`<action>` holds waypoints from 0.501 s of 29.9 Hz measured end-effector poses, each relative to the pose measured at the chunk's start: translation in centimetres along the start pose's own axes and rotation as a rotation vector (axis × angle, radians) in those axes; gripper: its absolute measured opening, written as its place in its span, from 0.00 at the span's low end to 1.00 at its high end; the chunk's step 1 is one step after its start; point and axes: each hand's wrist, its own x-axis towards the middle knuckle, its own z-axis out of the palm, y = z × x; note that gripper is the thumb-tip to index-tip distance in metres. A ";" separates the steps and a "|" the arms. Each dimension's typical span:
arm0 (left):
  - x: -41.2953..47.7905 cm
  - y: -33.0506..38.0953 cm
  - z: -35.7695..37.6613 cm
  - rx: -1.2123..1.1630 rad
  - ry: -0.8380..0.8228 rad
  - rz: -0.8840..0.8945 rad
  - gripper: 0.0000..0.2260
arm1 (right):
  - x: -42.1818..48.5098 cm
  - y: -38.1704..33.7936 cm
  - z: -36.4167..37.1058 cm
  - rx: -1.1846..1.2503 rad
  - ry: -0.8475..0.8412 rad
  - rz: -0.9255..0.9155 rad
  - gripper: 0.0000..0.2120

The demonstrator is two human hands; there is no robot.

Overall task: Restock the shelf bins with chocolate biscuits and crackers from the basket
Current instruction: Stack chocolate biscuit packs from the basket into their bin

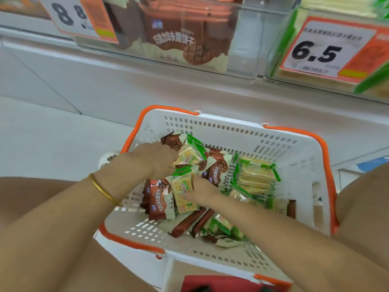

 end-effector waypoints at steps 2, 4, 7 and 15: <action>0.1 0.1 -0.1 -0.006 -0.020 -0.003 0.16 | 0.1 -0.7 0.9 -0.018 0.082 0.044 0.23; 0.2 0.4 -0.4 -0.026 -0.023 0.012 0.17 | 0.0 -1.1 0.9 -0.014 0.125 0.035 0.17; 0.3 0.9 -1.6 -0.053 0.031 0.044 0.18 | -0.7 -0.4 -1.1 0.119 0.093 -0.056 0.13; -0.4 3.9 -6.1 -0.450 0.211 0.115 0.22 | -9.7 1.6 -11.8 0.693 0.052 -0.194 0.10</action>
